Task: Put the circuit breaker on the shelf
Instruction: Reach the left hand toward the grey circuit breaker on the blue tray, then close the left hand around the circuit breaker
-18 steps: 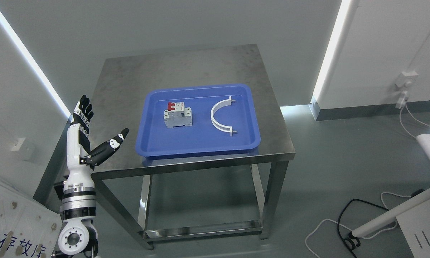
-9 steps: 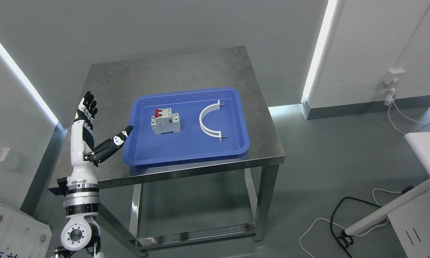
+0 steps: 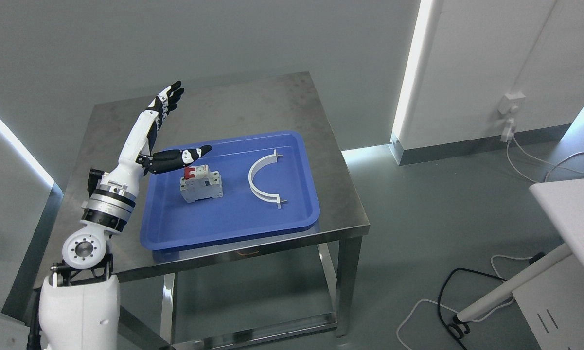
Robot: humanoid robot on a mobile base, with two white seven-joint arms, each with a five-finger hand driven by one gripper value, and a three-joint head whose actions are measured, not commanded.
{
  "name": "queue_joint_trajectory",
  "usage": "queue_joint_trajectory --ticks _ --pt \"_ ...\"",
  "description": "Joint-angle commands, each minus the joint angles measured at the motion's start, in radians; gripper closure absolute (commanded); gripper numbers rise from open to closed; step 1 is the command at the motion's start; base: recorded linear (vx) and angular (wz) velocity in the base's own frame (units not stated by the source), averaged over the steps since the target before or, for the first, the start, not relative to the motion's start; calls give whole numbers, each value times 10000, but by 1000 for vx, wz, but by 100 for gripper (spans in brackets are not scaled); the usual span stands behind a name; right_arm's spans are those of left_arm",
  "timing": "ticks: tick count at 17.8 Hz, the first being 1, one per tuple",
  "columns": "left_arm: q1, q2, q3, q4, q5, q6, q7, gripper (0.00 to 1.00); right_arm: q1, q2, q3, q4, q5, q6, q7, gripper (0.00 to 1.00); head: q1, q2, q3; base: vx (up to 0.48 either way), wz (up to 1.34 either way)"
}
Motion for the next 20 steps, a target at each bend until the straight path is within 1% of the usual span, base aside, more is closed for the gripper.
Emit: queue_joint_trajectory --ticks 1,2,3,4,6,7,8,11,13,17,19,20 --pt "-1100 1988 -647 2225 -848 38 -1781 6 155 -175 0 0 5 -332 -3 0 0 0 0 35 -3" --pt "-1070 2217 -495 2225 -802 53 -2563 6 154 -175 0 0 6 -332 -3 0 0 0 0 10 -42" --pt "-1069 2280 -98 2240 -483 54 -3421 6 154 -175 0 0 6 -332 -3 0 0 0 0 2 -13" --pt "-1054 2281 209 2256 -39 69 -3885 6 154 -175 0 -15 6 -332 -3 0 0 0 0 2 -13" --pt "-947 2373 197 2362 12 69 -3982 7 154 -175 0 0 5 -332 -3 0 0 0 0 0 0" --pt "-871 2388 106 2409 -65 84 -3982 9 154 -175 0 0 -10 -332 -3 0 0 0 0 -3 13" --pt "-733 2373 -77 2409 -232 251 -3982 9 154 -175 0 0 -10 -332 -3 0 0 0 0 -3 13" --pt "-961 2251 -584 2653 -1502 1110 -3905 9 154 -175 0 0 6 -332 -3 0 0 0 0 0 0" --pt "-1054 2205 -768 2655 -1951 1112 -3921 9 154 -175 0 0 6 -332 -3 0 0 0 0 0 0" --pt "-1085 2174 -938 2548 -1876 975 -4043 12 154 -175 0 0 6 -332 -3 0 0 0 0 0 0" --pt "-1085 1960 -938 2517 -1860 882 -4074 12 154 -175 0 0 5 -332 -3 0 0 0 0 0 0" --pt "-1100 1853 -938 2532 -1875 882 -4074 16 154 -175 0 0 6 -332 -3 0 0 0 0 0 0"
